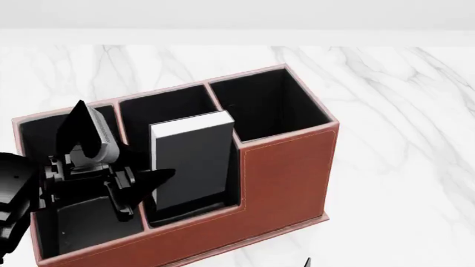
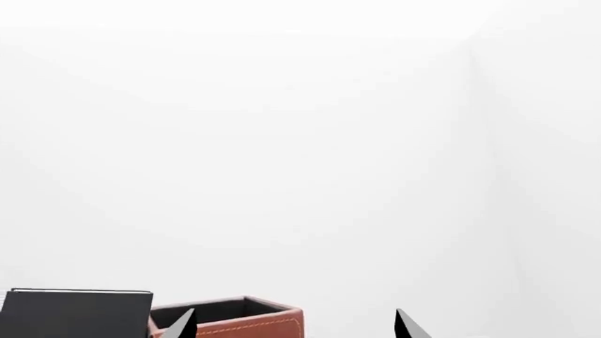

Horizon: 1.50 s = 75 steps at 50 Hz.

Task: Pick up the book and place it in the back compartment of the caddy.

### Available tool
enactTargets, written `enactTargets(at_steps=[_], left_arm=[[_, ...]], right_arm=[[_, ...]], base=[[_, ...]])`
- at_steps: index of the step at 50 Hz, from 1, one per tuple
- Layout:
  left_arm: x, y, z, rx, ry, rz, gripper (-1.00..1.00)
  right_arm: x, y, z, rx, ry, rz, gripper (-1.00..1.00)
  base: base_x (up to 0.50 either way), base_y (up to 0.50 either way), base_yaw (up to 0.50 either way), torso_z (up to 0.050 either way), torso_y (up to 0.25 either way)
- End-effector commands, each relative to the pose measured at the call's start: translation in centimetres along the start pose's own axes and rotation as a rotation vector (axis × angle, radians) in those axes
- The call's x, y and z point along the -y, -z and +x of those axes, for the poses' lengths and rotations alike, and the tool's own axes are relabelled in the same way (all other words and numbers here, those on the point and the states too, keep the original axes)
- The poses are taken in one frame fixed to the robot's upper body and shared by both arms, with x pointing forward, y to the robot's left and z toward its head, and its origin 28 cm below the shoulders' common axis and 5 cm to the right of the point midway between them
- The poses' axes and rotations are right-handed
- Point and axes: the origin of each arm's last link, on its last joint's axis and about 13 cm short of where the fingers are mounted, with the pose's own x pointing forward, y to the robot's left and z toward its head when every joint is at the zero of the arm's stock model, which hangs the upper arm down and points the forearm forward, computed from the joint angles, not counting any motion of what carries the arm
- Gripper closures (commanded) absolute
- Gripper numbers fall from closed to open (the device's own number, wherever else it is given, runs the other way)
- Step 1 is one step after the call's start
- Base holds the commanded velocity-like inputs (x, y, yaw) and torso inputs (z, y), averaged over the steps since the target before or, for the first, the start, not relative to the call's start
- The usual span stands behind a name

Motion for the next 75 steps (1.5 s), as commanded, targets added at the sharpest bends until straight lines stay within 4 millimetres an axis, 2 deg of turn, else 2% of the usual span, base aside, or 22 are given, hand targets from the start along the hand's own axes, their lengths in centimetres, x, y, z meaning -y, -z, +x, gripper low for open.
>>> enactTargets(at_steps=[1, 6, 7, 21, 37, 39, 40, 48, 50, 61, 66, 75], left_arm=[[-0.1, -0.3, 0.1, 0.107, -0.062, -0.068, 1.00], [-0.1, -0.1, -0.1, 0.102, -0.107, -0.089, 1.00], [-0.1, -0.1, -0.1, 0.102, -0.118, -0.099, -1.00], [-0.2, -0.1, -0.3, 0.120, -0.170, -0.108, -1.00], [-0.1, 0.2, -0.2, 0.159, -0.127, -0.081, -1.00], [0.8, 1.0, -1.0, 0.200, -0.080, -0.150, -1.00], [1.1, 0.3, -1.3, 0.221, -0.091, -0.107, -1.00], [4.3, -0.5, -3.8, 0.261, -0.091, -0.084, -1.00], [5.6, -0.9, -4.5, 0.271, -0.090, -0.064, -1.00], [9.1, -2.0, -6.3, 0.293, -0.089, 0.041, -1.00], [11.2, -3.6, -7.6, 0.319, -0.106, 0.112, -1.00], [12.5, -4.9, -8.8, 0.336, -0.114, 0.182, -1.00]], right_arm=[[0.0, 0.0, 0.0, 0.000, 0.001, 0.002, -1.00], [0.0, 0.0, 0.0, -0.001, 0.003, 0.002, -1.00], [0.0, 0.0, 0.0, -0.001, 0.002, 0.002, -1.00], [0.1, -0.1, 0.0, -0.001, 0.005, 0.005, -1.00], [-0.1, 0.6, 0.3, -0.014, 0.000, -0.014, -1.00], [-0.2, 0.8, 0.5, -0.018, -0.002, -0.024, -1.00], [-0.2, 0.9, 0.6, -0.021, -0.001, -0.024, -1.00], [0.0, 0.8, 2.5, -0.017, 0.028, -0.044, -1.00], [-0.1, 0.0, 3.5, 0.011, 0.036, -0.065, -1.00], [-0.2, -2.4, 6.4, 0.082, 0.050, -0.088, -1.00], [-0.4, -4.3, 7.8, 0.133, 0.057, -0.092, -1.00], [-0.5, -6.5, 9.2, 0.188, 0.065, -0.072, -1.00]], base=[[0.00, 0.00, 0.00, 0.000, 0.000], [0.00, 0.00, 0.00, 0.000, 0.000], [0.00, 0.00, 0.00, 0.000, 0.000], [0.00, 0.00, 0.00, 0.000, 0.001], [0.00, 0.00, 0.00, 0.000, 0.000], [0.00, 0.00, 0.00, 0.000, 0.000], [0.00, 0.00, 0.00, 0.000, 0.000], [0.00, 0.00, 0.00, 0.000, 0.000], [0.00, 0.00, 0.00, 0.000, 0.000], [0.00, 0.00, 0.00, 0.000, 0.000], [0.00, 0.00, 0.00, 0.000, 0.000], [0.00, 0.00, 0.00, 0.000, 0.000]])
